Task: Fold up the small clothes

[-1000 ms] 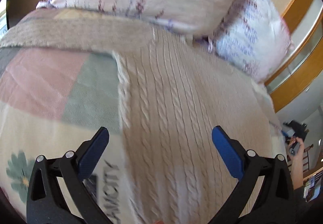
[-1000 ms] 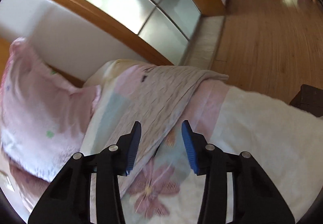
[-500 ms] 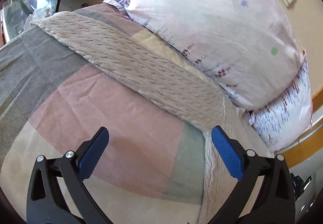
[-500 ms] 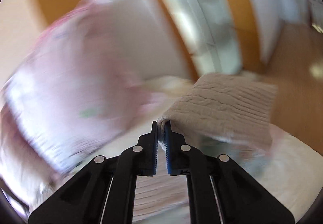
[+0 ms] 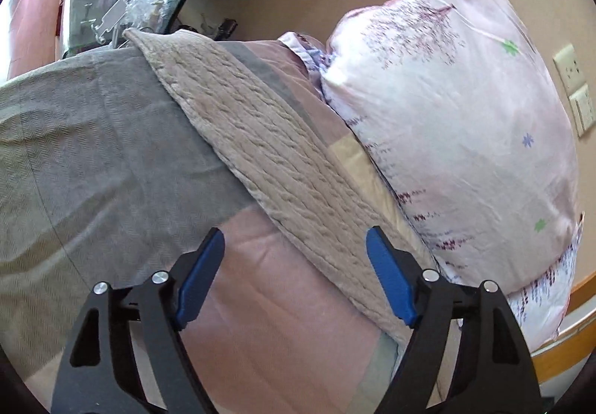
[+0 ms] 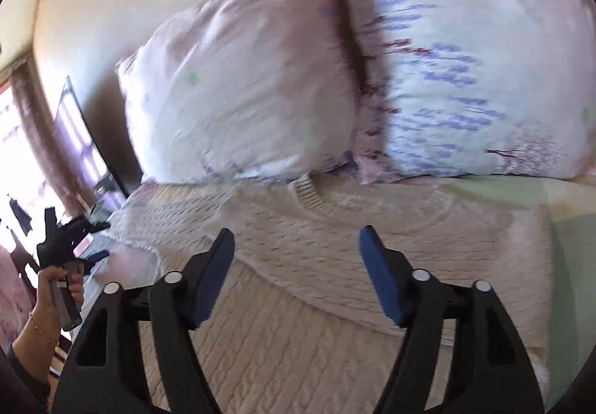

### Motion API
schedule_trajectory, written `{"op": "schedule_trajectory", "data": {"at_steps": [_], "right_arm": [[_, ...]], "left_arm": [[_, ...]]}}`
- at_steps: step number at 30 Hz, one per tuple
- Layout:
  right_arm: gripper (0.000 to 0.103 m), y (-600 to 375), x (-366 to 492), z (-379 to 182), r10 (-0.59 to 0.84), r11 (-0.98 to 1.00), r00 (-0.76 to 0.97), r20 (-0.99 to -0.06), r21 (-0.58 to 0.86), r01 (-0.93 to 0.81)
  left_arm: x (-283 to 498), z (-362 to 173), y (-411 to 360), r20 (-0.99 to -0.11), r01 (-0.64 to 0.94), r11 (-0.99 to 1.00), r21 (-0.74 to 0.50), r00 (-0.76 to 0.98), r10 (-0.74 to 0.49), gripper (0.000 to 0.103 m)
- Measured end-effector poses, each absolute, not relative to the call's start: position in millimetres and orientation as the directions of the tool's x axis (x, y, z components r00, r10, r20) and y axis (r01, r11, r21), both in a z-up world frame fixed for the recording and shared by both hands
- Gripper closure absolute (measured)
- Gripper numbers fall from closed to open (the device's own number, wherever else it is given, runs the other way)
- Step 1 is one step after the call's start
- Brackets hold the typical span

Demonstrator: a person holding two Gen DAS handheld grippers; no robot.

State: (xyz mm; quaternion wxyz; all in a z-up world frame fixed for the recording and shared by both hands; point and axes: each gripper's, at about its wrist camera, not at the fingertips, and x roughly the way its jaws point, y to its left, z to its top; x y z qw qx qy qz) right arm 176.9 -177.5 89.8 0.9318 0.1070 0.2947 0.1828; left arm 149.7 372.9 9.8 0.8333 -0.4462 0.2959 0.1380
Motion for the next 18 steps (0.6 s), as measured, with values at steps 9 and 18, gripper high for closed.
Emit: {"op": "schedule_trajectory", "data": {"at_steps": [9,18], "right_arm": [[0.025,-276.2,146.6,81.5,0.195,0.957,0.818,-0.541,0.288,-0.038],[0.025,-296.7,128.8,66.8,0.184,0.956,0.822,-0.539,0.292,-0.023]], "left_arm": [[168.8,-7.0,437.4,-0.59,-0.545,0.396,-0.739,0.807,0.01,0.056],[210.1,60.8,386.8,-0.617,-0.523,0.68,-0.514,0.776,0.13,0.097]]}}
